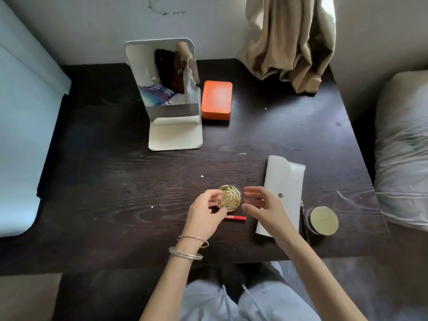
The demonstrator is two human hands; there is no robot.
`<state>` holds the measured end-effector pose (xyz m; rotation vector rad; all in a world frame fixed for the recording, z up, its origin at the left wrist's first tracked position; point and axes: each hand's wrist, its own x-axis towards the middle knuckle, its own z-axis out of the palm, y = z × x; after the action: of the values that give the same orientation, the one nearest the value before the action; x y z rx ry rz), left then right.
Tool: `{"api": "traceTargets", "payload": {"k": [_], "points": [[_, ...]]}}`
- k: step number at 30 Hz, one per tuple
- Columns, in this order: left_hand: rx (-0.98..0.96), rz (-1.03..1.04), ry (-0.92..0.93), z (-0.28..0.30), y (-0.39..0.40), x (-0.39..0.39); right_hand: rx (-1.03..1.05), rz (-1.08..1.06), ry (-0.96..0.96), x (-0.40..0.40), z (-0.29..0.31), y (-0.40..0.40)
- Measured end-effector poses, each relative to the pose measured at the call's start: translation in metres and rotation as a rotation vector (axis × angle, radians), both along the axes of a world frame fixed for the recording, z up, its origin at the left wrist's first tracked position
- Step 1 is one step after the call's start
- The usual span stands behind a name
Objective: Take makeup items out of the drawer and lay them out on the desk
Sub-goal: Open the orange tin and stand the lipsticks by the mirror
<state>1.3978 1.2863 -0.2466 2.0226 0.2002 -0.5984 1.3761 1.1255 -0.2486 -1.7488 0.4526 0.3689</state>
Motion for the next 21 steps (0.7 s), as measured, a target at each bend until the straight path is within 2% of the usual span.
{"api": "traceTargets", "payload": {"k": [9,14,21], "points": [[-0.037,-0.033,-0.027,0.006,0.015,0.044,-0.051,-0.034,-0.026,0.028,0.007,0.025],[-0.029,-0.007,-0.102,0.011,0.003,0.092,-0.088,-0.003,-0.051,0.078,0.012,0.018],[0.034,0.066,-0.213,0.009,-0.016,0.200,-0.090,-0.043,-0.086,0.183,0.013,0.007]]}}
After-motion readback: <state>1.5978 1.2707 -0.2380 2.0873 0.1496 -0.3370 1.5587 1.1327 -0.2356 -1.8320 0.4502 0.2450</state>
